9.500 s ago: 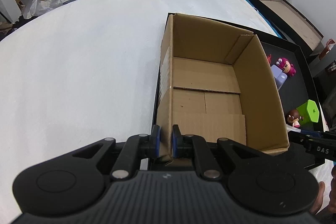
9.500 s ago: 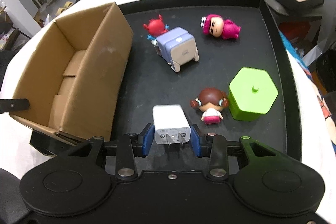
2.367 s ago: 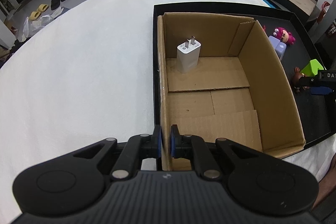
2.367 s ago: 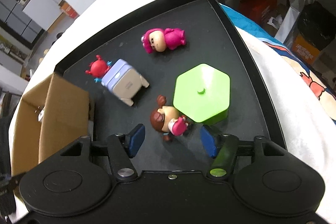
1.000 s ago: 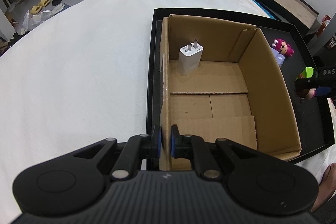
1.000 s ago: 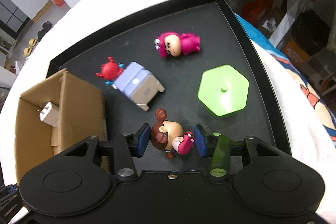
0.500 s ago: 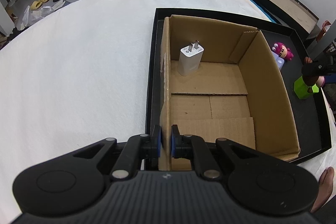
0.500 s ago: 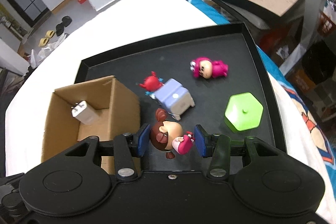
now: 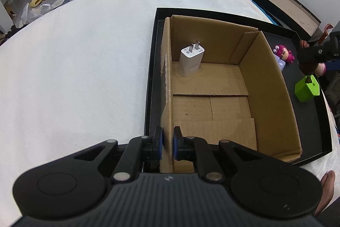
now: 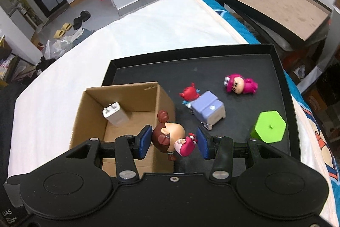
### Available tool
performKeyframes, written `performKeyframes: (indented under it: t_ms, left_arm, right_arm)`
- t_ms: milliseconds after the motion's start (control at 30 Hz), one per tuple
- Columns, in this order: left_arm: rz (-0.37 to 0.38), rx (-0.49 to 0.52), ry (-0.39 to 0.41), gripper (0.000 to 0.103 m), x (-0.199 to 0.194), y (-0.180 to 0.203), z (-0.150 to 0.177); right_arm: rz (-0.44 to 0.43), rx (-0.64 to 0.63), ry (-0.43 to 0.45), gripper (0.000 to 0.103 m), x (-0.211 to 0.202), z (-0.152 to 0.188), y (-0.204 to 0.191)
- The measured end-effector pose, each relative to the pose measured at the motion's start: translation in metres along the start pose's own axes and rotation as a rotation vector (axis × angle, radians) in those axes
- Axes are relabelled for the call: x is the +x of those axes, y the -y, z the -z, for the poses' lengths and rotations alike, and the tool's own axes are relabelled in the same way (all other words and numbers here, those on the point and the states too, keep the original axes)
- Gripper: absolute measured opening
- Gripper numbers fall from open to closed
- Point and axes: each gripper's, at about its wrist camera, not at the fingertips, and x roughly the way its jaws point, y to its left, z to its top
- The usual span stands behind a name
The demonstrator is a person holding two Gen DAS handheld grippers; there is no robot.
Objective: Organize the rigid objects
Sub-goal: 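Carry the doll with the right tool into the box and release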
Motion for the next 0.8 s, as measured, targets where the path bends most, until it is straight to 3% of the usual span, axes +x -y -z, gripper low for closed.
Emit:
performKeyframes:
  t_ms: [800]
  left_arm:
    - [0.025,-0.028,0.000,0.010,-0.005,-0.006,-0.003]
  right_arm:
    - [-0.047,-0.132,-0.032,0.045,0.020,-0.013,-0.062]
